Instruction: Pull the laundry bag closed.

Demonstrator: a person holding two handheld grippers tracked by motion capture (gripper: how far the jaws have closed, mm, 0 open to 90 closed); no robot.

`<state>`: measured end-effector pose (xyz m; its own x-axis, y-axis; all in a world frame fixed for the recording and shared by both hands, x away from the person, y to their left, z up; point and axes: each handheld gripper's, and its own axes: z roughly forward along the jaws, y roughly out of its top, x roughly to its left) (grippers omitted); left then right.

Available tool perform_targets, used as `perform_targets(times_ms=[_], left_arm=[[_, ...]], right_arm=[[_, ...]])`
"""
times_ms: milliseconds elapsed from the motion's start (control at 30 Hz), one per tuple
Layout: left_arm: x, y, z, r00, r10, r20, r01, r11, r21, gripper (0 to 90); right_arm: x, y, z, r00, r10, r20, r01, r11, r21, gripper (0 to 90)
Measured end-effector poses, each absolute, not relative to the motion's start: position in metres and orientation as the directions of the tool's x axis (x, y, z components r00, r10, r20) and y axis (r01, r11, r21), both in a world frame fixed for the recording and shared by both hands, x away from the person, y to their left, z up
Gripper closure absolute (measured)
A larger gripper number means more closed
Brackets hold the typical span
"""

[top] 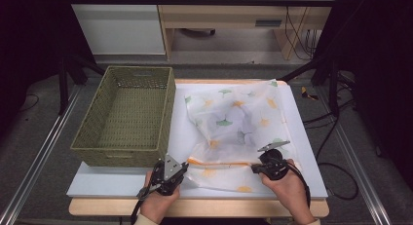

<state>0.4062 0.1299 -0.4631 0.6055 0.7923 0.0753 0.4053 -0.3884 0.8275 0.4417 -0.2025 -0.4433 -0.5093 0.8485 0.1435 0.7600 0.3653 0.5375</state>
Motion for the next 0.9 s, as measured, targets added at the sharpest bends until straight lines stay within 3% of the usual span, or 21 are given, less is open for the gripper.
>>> perform_targets(times_ms=[900], left_arm=[[0.406, 0.131, -0.462, 0.609, 0.79, 0.077, 0.403, -0.391, 0.827, 88.2]], right_arm=[[0.443, -0.238, -0.441, -0.441, 0.889, 0.126, 0.802, 0.327, 0.5, 90.0]])
